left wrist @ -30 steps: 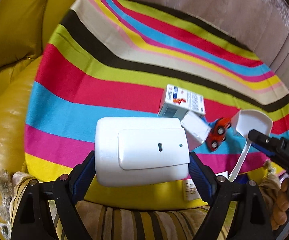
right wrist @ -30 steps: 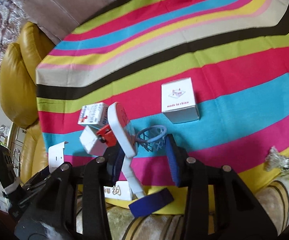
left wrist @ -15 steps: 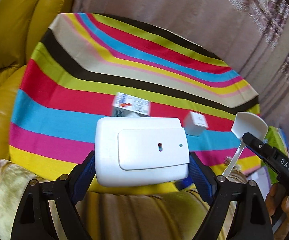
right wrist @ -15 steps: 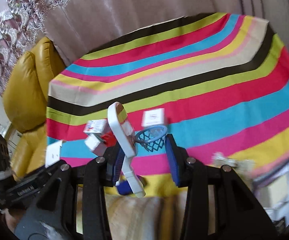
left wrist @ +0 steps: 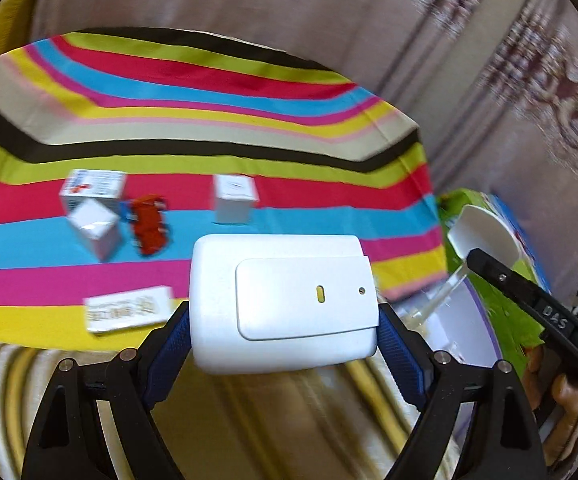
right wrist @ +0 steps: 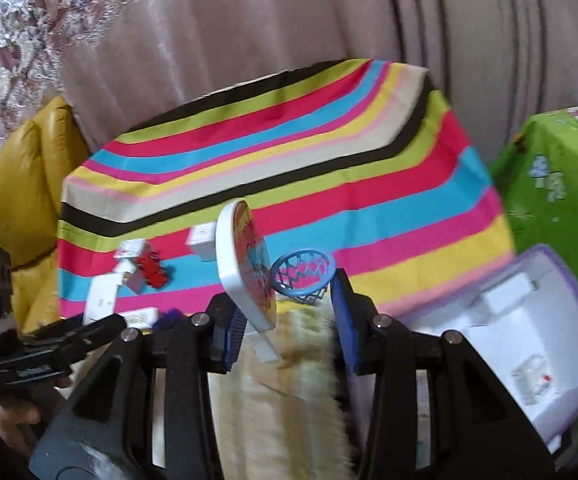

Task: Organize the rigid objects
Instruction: 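Carry the hoop toy with the right gripper while the left carries the case to the storage box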

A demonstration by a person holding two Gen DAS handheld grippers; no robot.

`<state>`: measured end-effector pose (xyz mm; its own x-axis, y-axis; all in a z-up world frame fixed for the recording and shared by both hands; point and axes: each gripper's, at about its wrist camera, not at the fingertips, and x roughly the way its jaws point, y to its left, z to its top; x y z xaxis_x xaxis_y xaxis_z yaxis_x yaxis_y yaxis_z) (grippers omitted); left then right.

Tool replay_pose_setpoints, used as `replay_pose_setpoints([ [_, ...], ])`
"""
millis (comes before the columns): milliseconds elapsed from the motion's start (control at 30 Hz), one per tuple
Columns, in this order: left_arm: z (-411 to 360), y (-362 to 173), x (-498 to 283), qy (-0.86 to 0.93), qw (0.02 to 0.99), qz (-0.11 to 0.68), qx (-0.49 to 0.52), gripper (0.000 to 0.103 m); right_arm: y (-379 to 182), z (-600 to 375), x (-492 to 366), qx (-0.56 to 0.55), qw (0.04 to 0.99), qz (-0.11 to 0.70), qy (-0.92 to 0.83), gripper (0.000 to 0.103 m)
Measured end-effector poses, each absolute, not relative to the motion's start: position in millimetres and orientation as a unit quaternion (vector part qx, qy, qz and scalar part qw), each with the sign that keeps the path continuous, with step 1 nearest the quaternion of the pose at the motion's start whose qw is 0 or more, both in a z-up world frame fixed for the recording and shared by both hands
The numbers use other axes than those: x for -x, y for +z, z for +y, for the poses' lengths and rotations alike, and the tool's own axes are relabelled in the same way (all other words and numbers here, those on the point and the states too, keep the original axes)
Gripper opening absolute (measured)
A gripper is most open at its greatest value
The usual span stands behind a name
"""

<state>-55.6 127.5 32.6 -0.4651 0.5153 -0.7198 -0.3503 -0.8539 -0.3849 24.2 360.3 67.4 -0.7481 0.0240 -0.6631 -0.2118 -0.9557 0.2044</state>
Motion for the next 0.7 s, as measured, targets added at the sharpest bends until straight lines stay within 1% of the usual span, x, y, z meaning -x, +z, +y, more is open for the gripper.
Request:
replay_pose_setpoints([
  [133,162.3,32.0,45.6,0.836,0.294,-0.075,0.457,0.088,59.1,387.3,-43.8,0.36,0.098,0.142,0.917,0.044],
  [333,216.8,25.0,27.0,0.807,0.352,-0.04,0.474,0.088,44.5,419.4,-68.9,0.381,0.151,0.128,0.903,0.044],
  [700,268.7,14.9,6.4,0.772,0.409,-0.008,0.487,0.088,18.1,443.5,-92.0,0.423,0.217,0.074,0.877,0.044],
])
